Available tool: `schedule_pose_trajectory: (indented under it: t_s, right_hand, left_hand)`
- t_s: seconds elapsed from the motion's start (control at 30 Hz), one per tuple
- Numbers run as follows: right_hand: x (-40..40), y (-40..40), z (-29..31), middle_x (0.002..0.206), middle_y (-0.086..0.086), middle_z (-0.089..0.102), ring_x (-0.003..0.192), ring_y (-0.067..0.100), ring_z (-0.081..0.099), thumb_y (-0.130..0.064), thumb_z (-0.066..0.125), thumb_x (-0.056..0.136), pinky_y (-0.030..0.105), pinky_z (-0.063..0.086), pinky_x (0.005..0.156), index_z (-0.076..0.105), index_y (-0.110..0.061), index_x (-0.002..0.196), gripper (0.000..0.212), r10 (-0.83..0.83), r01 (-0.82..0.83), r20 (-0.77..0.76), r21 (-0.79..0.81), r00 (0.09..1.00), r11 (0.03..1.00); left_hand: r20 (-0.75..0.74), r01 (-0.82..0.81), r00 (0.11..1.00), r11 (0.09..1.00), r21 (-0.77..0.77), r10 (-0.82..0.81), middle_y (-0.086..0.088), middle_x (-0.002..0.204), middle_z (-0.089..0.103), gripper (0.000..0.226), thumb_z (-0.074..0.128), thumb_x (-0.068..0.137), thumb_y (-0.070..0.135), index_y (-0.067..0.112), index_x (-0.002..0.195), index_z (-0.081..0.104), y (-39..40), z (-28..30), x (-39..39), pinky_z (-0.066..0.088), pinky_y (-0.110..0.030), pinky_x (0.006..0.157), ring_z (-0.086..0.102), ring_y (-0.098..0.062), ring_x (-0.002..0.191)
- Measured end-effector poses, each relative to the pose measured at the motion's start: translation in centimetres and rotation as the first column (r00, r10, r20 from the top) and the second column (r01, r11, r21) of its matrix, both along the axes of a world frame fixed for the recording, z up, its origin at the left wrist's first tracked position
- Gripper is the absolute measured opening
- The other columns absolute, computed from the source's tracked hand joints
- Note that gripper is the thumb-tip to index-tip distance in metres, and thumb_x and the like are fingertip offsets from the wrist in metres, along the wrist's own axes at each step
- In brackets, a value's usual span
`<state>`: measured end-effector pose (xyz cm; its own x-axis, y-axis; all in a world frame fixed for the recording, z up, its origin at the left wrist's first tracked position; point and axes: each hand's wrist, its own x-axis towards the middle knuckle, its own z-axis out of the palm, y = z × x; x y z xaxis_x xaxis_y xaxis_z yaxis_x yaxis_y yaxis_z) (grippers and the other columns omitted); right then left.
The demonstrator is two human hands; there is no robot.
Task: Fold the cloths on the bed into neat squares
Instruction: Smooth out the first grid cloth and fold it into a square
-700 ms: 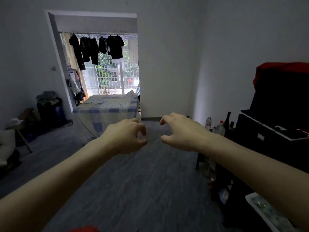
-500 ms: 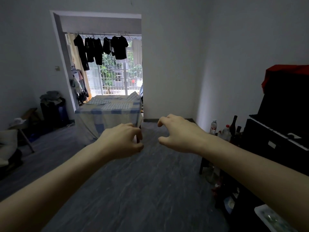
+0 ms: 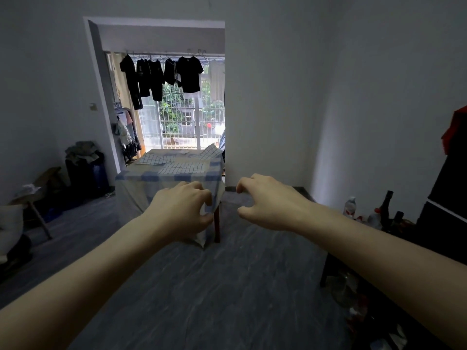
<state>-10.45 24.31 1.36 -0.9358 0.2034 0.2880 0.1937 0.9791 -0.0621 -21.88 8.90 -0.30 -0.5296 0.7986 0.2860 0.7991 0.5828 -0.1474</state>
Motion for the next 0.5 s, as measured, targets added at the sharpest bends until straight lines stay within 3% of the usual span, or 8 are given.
schedule_pose_trajectory:
  t_s: [0.1,0.17,0.27,0.4,0.5]
  right_hand:
    - [-2.5,1.9,0.1,0.12,-0.001,0.051,0.107,0.021,0.052,-0.042,0.057,0.085,0.032,0.037,0.071,0.05,-0.025,0.121,0.04,-0.017,0.017,-0.014,-0.004,1.0,1.0]
    - [-4.0,3.2,0.1,0.119,0.0,0.052,0.106,0.021,0.052,-0.042,0.057,0.085,0.032,0.036,0.071,0.051,-0.025,0.121,0.04,-0.024,0.024,-0.02,-0.018,1.0,1.0]
    - [-6.2,5.1,-0.2,0.118,0.0,0.052,0.104,0.021,0.052,-0.041,0.058,0.085,0.032,0.037,0.071,0.051,-0.025,0.12,0.039,-0.021,0.02,-0.016,-0.034,1.0,0.999]
    - [-9.3,7.8,-1.0,0.12,0.0,0.052,0.103,0.021,0.053,-0.041,0.058,0.085,0.033,0.042,0.073,0.052,-0.025,0.119,0.039,-0.003,0.002,-0.019,-0.053,1.0,0.999]
    - [-11.8,10.4,-1.7,0.125,-0.001,0.048,0.106,0.02,0.052,-0.043,0.058,0.085,0.032,0.042,0.073,0.05,-0.025,0.124,0.043,0.007,-0.007,0.003,-0.047,1.0,0.999]
  left_hand:
    - [0.089,0.021,0.996,1.0,0.021,-0.023,0.011,0.123,0.051,0.034,0.05,0.09,0.055,0.036,0.117,0.056,2.0,-0.1,-2.4,0.042,-0.026,0.063,0.05,-0.009,0.108]
    - [0.133,0.03,0.991,0.999,0.025,-0.033,0.011,0.122,0.052,0.034,0.051,0.09,0.054,0.036,0.117,0.057,3.2,-0.3,-3.6,0.047,-0.028,0.069,0.05,-0.009,0.107]
    - [0.134,0.035,0.99,0.999,0.023,-0.038,0.011,0.122,0.052,0.033,0.051,0.089,0.054,0.036,0.116,0.057,4.9,-0.5,-5.7,0.051,-0.033,0.074,0.051,-0.009,0.106]
    - [0.129,0.029,0.991,1.0,0.003,-0.029,0.011,0.12,0.054,0.033,0.05,0.089,0.056,0.037,0.115,0.056,7.8,-0.8,-8.6,0.042,-0.026,0.064,0.051,-0.008,0.103]
    - [0.127,0.026,0.992,0.999,-0.025,-0.022,0.011,0.118,0.056,0.033,0.05,0.089,0.056,0.036,0.114,0.056,10.3,-0.9,-11.0,0.043,-0.027,0.064,0.053,-0.009,0.102]
